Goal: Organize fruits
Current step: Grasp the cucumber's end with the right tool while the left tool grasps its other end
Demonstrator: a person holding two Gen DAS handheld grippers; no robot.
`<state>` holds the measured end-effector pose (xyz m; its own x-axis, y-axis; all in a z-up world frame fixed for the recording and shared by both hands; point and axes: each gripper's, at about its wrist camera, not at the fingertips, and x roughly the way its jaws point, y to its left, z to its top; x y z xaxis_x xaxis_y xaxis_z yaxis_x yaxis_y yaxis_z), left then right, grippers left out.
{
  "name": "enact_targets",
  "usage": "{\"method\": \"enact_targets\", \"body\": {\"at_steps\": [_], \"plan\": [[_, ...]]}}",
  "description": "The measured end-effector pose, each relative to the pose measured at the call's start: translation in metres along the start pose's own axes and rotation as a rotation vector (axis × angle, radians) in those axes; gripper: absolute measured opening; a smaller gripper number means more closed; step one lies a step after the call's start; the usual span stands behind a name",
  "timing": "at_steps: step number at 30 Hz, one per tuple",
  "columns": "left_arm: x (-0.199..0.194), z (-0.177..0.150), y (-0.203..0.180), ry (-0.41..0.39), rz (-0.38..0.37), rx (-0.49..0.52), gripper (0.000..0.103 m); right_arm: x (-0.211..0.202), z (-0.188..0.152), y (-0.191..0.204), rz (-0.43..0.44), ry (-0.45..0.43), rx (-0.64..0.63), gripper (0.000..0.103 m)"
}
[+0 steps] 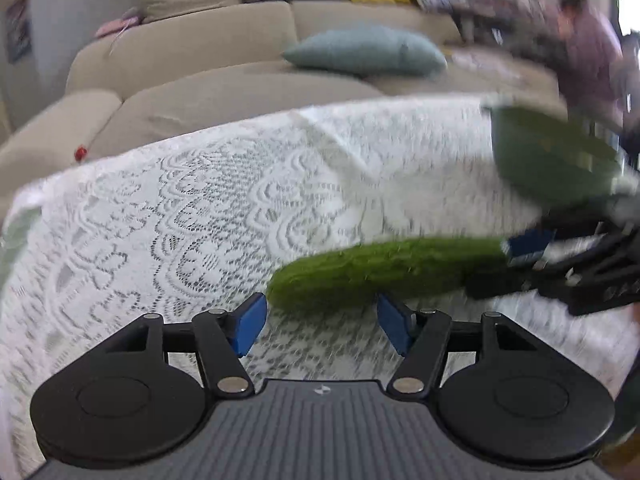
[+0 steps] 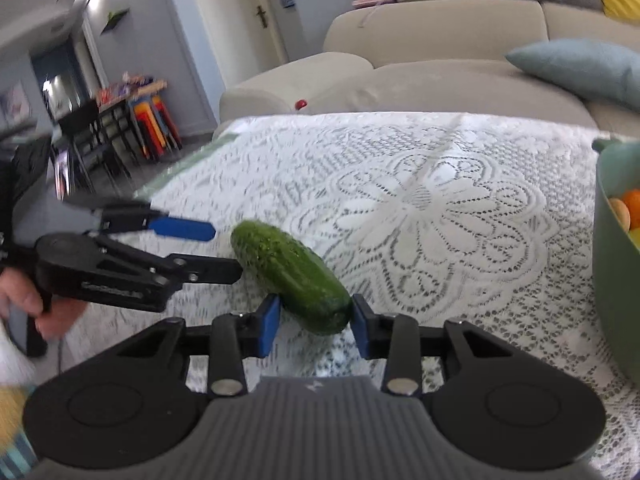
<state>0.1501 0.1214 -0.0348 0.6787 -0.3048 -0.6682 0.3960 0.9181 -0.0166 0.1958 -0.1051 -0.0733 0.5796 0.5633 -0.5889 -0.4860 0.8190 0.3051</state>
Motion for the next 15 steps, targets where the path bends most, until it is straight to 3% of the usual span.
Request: {"method": "enact_targets", "body": {"at_steps": [2, 4, 9, 15], "plan": [[0.000, 0.003, 0.009, -0.019, -0.020, -0.100, 0.074, 0.002, 0.003, -0.007, 0.005, -0.004, 0.052, 0.037], [0.003, 0.005, 0.011, -0.025, -0.009, -0.125, 0.074, 0.004, 0.007, -0.015, 0.007, -0.013, 0.102, 0.037], [0.015, 0.007, -0.004, 0.018, 0.054, 0.004, 0.074, 0.009, 0.012, -0.026, -0.031, -0.025, 0.148, 0.040], [0.030, 0.007, -0.011, 0.052, 0.074, 0.088, 0.074, 0.015, 0.017, -0.034, -0.074, -0.037, 0.156, 0.041]]}}
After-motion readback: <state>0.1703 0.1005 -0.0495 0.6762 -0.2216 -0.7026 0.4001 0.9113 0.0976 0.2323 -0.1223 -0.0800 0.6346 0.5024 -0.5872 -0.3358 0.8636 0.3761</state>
